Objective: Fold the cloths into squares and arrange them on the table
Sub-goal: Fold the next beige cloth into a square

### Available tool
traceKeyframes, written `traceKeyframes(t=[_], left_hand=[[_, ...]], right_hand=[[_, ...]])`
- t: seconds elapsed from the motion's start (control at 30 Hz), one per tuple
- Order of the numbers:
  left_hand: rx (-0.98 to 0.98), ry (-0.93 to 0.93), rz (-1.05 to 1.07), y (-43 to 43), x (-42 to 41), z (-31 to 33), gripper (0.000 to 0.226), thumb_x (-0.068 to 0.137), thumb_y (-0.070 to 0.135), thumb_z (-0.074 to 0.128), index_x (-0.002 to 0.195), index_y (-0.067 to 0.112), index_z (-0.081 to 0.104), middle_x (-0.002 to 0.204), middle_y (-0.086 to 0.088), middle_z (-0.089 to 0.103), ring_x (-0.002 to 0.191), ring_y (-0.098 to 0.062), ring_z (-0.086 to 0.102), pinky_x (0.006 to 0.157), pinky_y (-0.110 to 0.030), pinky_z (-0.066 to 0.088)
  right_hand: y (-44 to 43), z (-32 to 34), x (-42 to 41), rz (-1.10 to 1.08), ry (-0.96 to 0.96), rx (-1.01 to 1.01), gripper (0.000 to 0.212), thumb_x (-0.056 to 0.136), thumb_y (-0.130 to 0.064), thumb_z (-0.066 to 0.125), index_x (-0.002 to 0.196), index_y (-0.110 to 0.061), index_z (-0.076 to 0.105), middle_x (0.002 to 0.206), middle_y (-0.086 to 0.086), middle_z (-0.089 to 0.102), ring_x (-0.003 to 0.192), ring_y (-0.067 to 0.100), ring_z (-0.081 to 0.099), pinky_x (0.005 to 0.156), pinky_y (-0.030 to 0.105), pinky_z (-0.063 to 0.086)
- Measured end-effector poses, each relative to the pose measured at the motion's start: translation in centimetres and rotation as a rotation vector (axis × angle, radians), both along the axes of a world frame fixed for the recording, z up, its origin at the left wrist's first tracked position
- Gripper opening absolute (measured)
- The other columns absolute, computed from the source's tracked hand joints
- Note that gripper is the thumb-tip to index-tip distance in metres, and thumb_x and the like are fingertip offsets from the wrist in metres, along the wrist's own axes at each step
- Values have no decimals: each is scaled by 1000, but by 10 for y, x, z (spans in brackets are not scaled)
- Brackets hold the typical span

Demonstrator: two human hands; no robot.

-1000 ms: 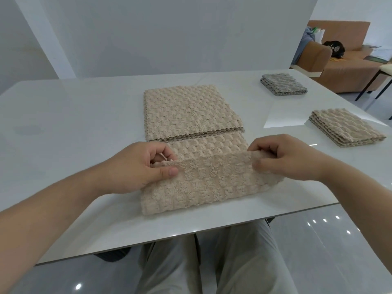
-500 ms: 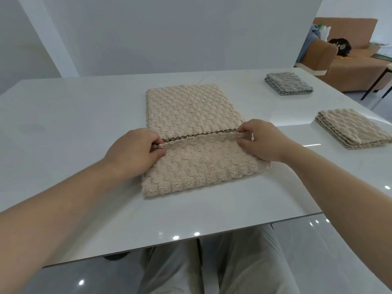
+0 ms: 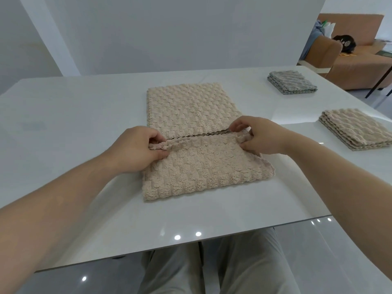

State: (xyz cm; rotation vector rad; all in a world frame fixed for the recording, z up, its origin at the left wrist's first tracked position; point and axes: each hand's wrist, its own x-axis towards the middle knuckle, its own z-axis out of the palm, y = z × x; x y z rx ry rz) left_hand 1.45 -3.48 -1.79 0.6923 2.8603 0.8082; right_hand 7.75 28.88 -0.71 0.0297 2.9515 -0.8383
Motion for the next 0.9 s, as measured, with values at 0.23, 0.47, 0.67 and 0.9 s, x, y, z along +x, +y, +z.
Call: traceKeyframes(t=[0.23,0.47,0.67,0.9], left_hand=[[89,18,-9,-6,7,17,26,74,24,89,85,29,65,84,10,66,73,-5,58,62,-15,40],[113,61,-30,-14,8,23,23,76,31,87,91,33,70,81,7,66,70,0,58,61,-4,39],[118,90,-4,-15,15,29,20,80,30,84,97,32,74,86,11,69,81,2,63,69,-6,40],[67,108,1,-19,19,43,16,81,22,84,90,30,74,84,15,70,79,6,63,66,-5,38]], right_hand=[[6,16,4,-4,28,-27,41,76,-23,84,112,-34,68,95,-8,59,82,10,56,72,24,44],[12,21,13,-7,94,68,20,83,-34,79,101,-28,72,87,-8,69,84,11,63,67,21,43],[15,25,19,-15,128,156,21,92,-36,70,110,-27,71,90,-10,67,83,6,58,67,16,37],[10,39,30,-6,126,93,8,85,-34,76,92,-31,73,83,-8,71,81,11,64,68,26,48]])
